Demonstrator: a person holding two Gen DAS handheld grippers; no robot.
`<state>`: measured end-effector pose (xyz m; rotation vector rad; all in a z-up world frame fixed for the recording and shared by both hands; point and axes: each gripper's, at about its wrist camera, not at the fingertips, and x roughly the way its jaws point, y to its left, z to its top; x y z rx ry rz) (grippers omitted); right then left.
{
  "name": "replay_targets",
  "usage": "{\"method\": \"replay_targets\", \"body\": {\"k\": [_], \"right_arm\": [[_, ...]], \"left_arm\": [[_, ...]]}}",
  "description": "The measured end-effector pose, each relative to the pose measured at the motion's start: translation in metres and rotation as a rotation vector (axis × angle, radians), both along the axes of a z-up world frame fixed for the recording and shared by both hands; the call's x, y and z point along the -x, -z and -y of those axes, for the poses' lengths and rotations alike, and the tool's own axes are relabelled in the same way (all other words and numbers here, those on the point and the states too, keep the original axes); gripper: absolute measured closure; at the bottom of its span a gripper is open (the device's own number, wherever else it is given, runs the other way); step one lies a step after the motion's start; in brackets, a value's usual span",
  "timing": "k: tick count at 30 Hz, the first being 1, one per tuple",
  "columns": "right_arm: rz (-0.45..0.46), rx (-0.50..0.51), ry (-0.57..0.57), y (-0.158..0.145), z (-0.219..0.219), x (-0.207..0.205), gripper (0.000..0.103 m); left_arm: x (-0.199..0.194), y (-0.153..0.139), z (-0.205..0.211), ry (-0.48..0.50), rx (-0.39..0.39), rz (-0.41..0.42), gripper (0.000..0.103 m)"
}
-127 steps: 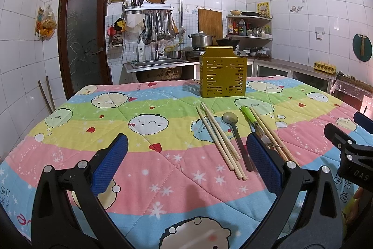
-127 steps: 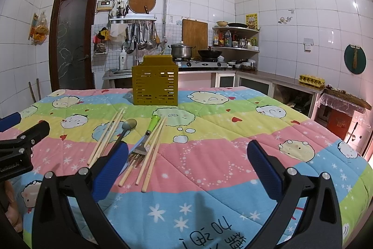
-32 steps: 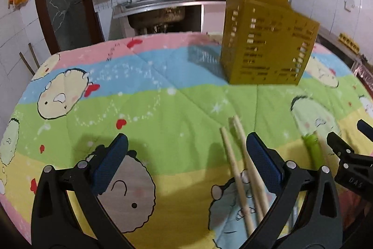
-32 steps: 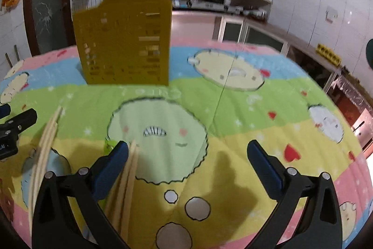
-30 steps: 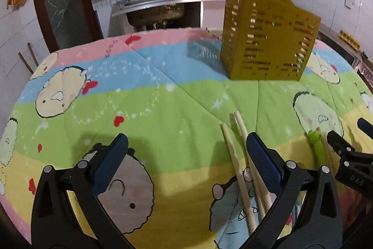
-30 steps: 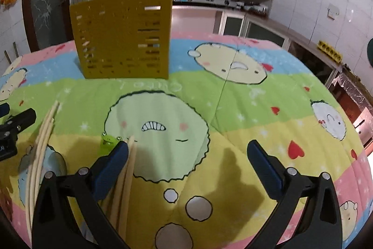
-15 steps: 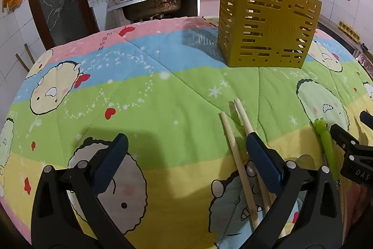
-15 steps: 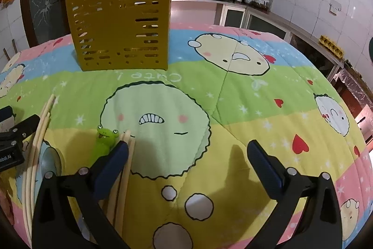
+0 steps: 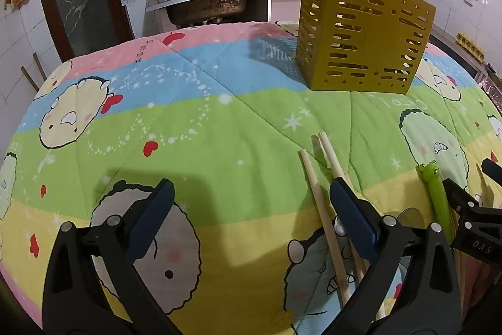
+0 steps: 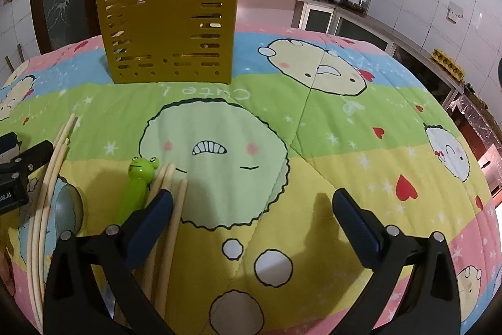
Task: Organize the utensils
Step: 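Move the left tool toward the wooden chopsticks while the right tool approaches another chopstick, then close the left tool on a wooden chopstick while the right tool grasps another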
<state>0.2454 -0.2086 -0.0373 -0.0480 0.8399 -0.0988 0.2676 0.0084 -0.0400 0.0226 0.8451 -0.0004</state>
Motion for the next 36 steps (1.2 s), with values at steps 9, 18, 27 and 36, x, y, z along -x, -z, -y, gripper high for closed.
{"method": "replay_targets", "body": {"k": [9,18,27,36], "right_arm": [[-0.004,-0.016,0.002,0.001,0.002,-0.001,0.005],[-0.018,0.021,-0.014,0.0,-0.008,-0.002,0.017],[-0.075,-0.039,-0.051,-0.005,-0.02,-0.003,0.057],[-0.074,-0.057,-0.047,-0.004,-0.028,-0.013,0.079]], "left_arm": [[-0.004,0.005,0.003,0.011,-0.002,-0.03,0.014],[-0.011,0.007,0.018,0.029,-0.015,-0.071,0.038],[-0.013,0.003,0.031,0.038,-0.007,-0.122,0.064],[-0.02,0.002,0.032,0.041,0.022,-0.133,0.078]]}}
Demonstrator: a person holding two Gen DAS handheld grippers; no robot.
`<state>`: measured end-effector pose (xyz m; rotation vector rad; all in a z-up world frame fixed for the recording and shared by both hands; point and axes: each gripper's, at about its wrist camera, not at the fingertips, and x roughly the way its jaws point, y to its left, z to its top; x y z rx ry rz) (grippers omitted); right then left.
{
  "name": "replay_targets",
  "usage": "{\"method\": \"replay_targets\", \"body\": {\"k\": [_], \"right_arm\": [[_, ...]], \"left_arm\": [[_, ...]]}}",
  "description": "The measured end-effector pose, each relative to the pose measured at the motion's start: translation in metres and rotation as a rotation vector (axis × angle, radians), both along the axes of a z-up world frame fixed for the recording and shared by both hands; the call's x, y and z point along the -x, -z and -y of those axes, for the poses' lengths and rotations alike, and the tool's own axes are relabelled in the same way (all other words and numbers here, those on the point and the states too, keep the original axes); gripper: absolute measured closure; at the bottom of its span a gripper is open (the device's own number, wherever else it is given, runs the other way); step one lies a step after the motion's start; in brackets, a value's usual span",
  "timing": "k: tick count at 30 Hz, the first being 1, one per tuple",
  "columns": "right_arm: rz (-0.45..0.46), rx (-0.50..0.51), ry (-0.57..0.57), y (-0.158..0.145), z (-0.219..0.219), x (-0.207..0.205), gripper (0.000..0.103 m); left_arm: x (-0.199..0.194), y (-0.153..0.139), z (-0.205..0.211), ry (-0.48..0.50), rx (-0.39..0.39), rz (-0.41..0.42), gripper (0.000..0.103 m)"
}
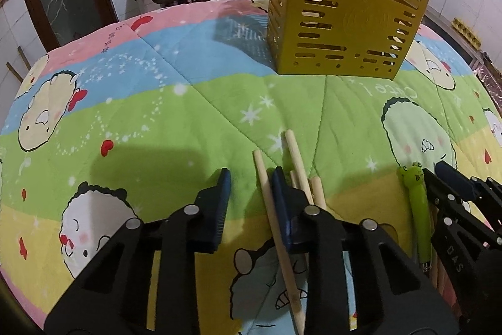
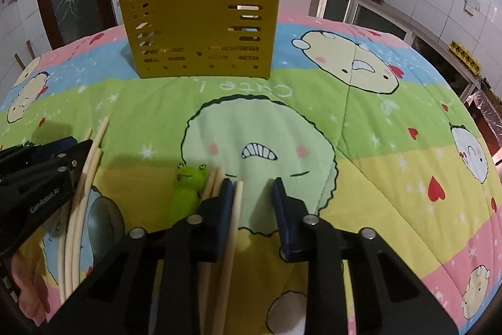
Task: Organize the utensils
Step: 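Close the left tool on a wooden chopstick while the right tool grasps another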
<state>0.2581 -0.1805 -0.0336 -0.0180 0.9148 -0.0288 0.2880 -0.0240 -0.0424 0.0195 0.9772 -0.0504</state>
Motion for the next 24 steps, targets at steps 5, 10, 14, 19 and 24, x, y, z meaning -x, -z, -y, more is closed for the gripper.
{"method": "replay_targets", "body": {"k": [5,10,14,19,24], "right_arm": [[0.008,-0.027,0.006,-0.001,0.003,-0.006,0.094],[0.011,-0.097,0.015,-0.004,0.014,-0.008,0.097],[0.039,-0.109,0.022,-0.01,0.019,-0.007,0.097],[0.087,-0.136,0.041,-0.022,0.031,-0.005,0.098],[0.163,-0.154,0.04,-0.043,0.038,-0.002,0.098]], "left_arm": [[-0.004,0.0,-0.001,0.0,0.021,0.001,0.089],[-0.006,-0.002,-0.001,-0.002,0.023,0.015,0.095],[-0.003,-0.005,-0.001,0.002,0.018,0.034,0.096],[0.001,-0.016,-0.003,0.002,0.027,0.069,0.099],[0.005,-0.037,-0.005,0.012,0.054,0.134,0.099]]}}
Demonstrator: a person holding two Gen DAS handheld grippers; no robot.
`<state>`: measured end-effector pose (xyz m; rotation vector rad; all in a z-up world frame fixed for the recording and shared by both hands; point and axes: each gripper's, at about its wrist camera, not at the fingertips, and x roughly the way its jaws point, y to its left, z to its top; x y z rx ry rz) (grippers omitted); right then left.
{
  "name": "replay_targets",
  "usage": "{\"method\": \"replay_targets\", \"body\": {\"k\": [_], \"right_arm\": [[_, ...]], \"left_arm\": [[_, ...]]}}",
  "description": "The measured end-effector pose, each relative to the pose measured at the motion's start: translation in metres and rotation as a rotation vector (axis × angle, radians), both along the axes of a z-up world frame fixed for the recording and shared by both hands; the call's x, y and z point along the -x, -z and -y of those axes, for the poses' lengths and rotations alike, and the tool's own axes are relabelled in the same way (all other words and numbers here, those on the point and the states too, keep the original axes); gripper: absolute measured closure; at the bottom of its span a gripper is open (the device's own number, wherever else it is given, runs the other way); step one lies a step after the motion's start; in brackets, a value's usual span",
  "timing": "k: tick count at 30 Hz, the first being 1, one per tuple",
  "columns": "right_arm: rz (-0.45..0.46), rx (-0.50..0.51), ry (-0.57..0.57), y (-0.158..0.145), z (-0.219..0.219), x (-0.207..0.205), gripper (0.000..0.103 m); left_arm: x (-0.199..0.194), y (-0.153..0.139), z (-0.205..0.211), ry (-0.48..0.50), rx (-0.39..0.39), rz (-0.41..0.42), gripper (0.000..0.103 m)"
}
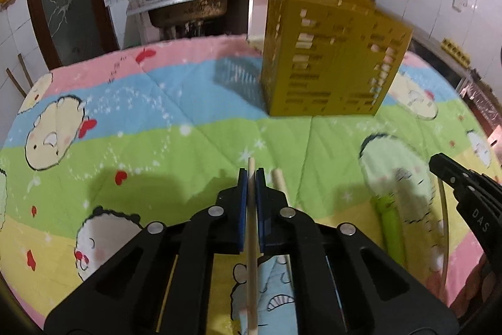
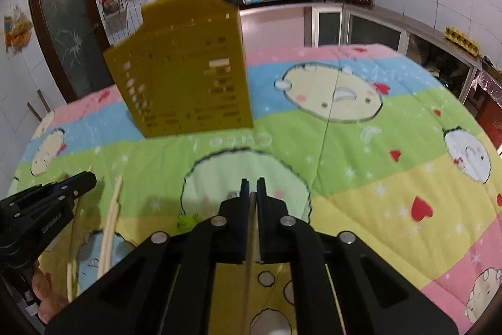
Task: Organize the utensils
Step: 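Close the left tool on a wooden chopstick while the right tool grasps another, then lift the left tool's chopstick toward the yellow holder while the right tool carries its own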
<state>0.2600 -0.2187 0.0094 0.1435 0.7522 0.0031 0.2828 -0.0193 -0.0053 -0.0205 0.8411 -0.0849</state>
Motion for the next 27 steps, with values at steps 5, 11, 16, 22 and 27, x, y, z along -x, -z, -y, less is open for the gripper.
{"method": "replay_targets", "body": {"k": [5,11,16,22,27], "right_arm": [[0.096,0.001,0.012,-0.028,0.008,0.003,0.098],[0.177,-0.008,0.035,-0.047,0.02,0.002,0.098],[0.258,-0.018,0.051,-0.06,0.025,0.003,0.098],[0.353,-0.011,0.053,-0.08,0.025,0.003,0.098],[0.436,0.003,0.059,-0.091,0.025,0.007,0.098]], "left_arm": [[0.008,-0.028,0.001,0.016,0.032,0.085,0.099],[0.016,-0.058,0.004,0.032,0.044,0.195,0.099],[0.02,-0.077,0.003,0.021,0.042,0.27,0.099],[0.017,-0.092,0.006,0.017,0.037,0.333,0.099],[0.016,-0.098,0.01,0.025,0.024,0.382,0.099]]}}
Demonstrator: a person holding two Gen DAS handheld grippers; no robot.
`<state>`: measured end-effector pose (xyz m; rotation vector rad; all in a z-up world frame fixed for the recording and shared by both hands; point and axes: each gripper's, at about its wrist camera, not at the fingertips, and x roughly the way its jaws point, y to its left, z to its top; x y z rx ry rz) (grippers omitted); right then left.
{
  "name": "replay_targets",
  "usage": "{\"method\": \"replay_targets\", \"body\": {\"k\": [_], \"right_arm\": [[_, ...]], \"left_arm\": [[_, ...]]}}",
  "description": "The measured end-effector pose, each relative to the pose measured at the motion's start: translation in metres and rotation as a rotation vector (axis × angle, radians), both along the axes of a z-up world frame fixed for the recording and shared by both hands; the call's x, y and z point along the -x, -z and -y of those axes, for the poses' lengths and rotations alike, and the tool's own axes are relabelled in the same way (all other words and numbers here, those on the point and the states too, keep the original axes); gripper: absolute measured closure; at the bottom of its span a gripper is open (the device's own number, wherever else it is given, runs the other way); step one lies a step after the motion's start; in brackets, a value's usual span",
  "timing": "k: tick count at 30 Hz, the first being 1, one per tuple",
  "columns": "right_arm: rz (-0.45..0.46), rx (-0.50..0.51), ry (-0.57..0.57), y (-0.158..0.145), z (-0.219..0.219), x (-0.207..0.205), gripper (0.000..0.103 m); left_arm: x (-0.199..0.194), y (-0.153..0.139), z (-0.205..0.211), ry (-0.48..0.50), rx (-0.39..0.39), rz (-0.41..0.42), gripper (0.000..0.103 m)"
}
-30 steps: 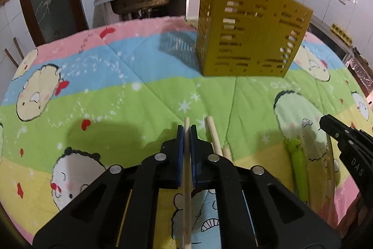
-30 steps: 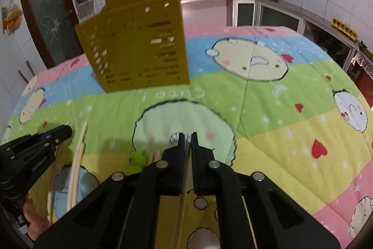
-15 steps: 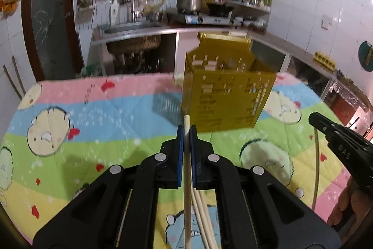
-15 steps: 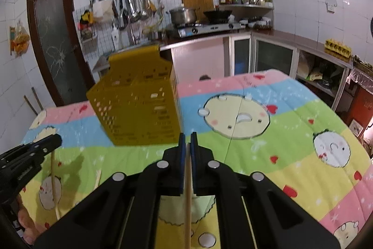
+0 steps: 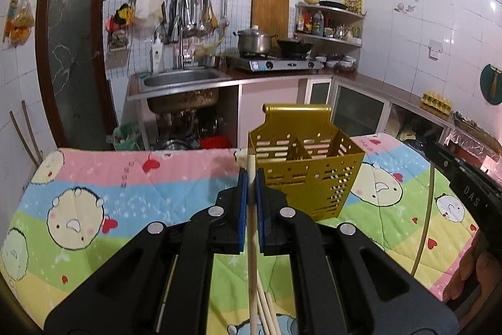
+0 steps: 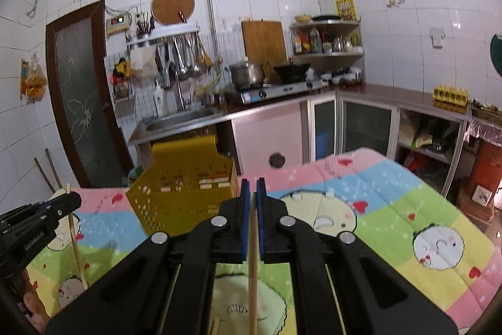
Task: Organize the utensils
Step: 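Lift the left tool's chopstick toward the yellow holder while the right tool carries its own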
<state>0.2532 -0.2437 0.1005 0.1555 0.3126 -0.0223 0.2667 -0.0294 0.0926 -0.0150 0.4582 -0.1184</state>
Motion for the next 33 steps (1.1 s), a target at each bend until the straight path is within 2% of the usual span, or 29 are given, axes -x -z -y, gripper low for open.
{"method": "replay_targets", "body": {"k": [9,18,23,29,33], "right_arm": [[0.106,0.013,-0.004,-0.019,-0.004,0.005,0.098],[0.16,0.004,-0.026,-0.038,-0.009,-0.01,0.098],[0.2,-0.01,-0.026,-0.069,-0.008,-0.021,0.098],[0.276,0.01,-0.014,-0.12,-0.013,-0.038,0.098],[0.305,0.029,-0.001,-0.145,-0.021,-0.06,0.098]], "left_arm": [[0.005,-0.013,0.001,0.015,0.006,0.095,0.099],[-0.004,-0.036,0.0,0.029,0.021,0.16,0.099],[-0.012,-0.068,0.006,0.03,0.019,0.221,0.099],[-0.033,-0.118,0.007,0.007,0.06,0.296,0.099],[-0.053,-0.138,0.012,-0.018,0.075,0.325,0.099]]}}
